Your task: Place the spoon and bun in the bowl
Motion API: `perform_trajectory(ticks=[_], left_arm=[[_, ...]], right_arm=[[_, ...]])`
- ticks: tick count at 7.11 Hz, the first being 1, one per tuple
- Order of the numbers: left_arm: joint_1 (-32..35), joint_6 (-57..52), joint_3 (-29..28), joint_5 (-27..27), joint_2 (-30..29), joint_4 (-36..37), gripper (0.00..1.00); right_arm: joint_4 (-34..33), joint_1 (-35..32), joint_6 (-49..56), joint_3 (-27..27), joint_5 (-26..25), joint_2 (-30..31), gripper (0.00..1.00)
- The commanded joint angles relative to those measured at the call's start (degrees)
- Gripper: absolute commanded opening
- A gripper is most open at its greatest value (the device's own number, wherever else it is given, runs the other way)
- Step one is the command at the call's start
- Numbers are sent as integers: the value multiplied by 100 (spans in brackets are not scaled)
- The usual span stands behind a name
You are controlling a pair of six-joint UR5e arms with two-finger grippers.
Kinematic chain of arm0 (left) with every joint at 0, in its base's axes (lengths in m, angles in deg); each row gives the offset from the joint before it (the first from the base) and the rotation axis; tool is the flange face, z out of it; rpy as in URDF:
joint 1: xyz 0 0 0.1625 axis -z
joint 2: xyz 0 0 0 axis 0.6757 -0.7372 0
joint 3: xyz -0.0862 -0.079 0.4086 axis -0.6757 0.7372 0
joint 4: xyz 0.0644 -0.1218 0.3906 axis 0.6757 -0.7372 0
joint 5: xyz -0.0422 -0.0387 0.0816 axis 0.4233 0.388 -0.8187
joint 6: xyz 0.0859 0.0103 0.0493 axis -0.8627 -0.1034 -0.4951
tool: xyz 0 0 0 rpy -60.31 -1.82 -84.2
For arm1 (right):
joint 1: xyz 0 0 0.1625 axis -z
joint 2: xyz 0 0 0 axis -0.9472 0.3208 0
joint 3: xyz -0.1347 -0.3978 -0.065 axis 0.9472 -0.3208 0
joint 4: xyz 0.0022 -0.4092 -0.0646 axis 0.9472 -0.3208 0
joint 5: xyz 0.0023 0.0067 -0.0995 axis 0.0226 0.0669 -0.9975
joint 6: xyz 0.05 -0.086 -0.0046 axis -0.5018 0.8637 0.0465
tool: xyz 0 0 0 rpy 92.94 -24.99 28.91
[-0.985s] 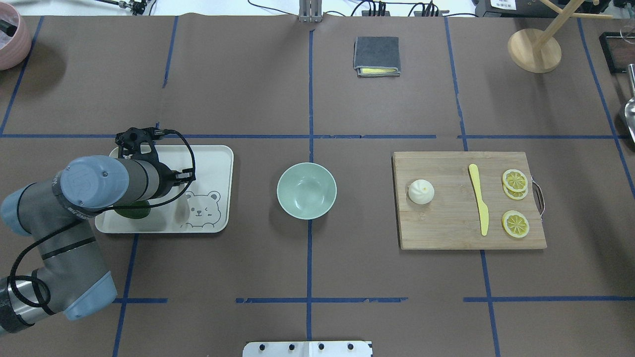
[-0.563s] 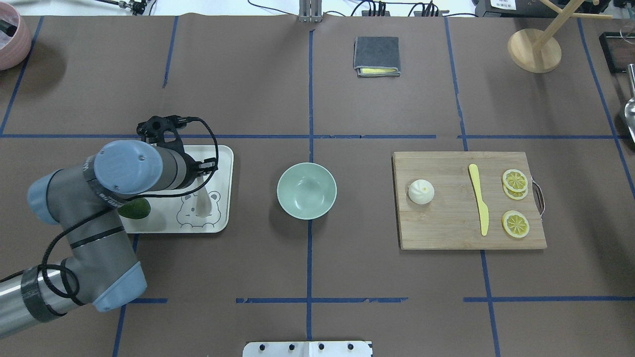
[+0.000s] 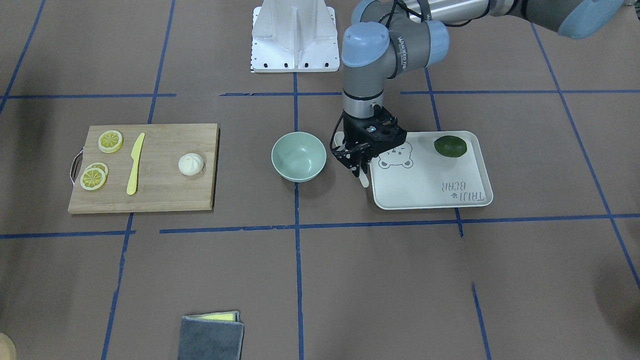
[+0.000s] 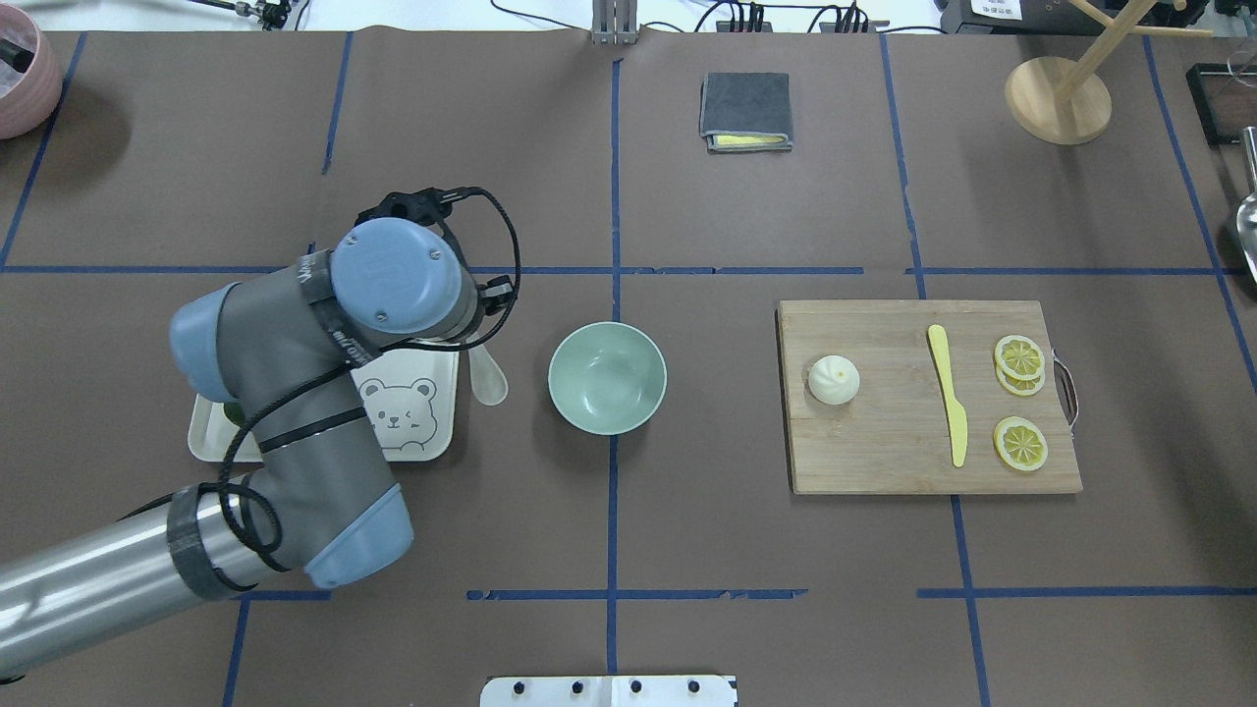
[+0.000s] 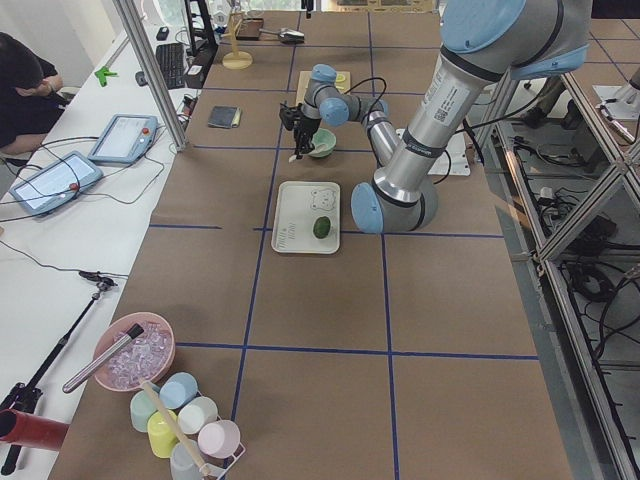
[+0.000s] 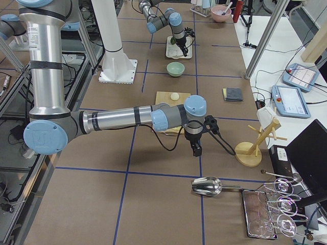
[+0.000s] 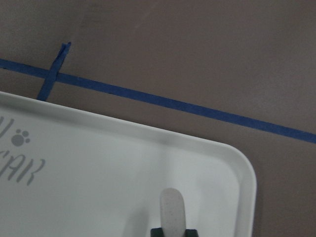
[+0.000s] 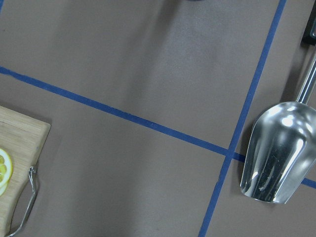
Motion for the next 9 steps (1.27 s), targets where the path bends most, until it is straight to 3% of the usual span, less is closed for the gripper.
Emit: perform_trajectory(ticks=[1,2,3,5,6,7,9], left_arm=[[-205,431,-594,1,-641,54,0],[-250,441,-587,-8,-651,45,0],[-294,433,-587,-17,-617,45,9],[-285,363,-535,-34,-590,36,44],[-285,336,-517,-43,-599,28,67],[-285,-12,-412,-26,-564,36,100],[-242,-1588,724,44,240,62,100]], right_arm=[[0,-6,0,0,-1,0,100],[0,-6,0,-9,-1,-9,100],[0,3,0,-9,-1,-9,100],[0,-5,0,-17,-1,-9,100],[0,-6,0,-18,-1,-9,100],[0,-6,0,-18,-1,-9,100],[0,-6,-35,-9,8,-35,100]])
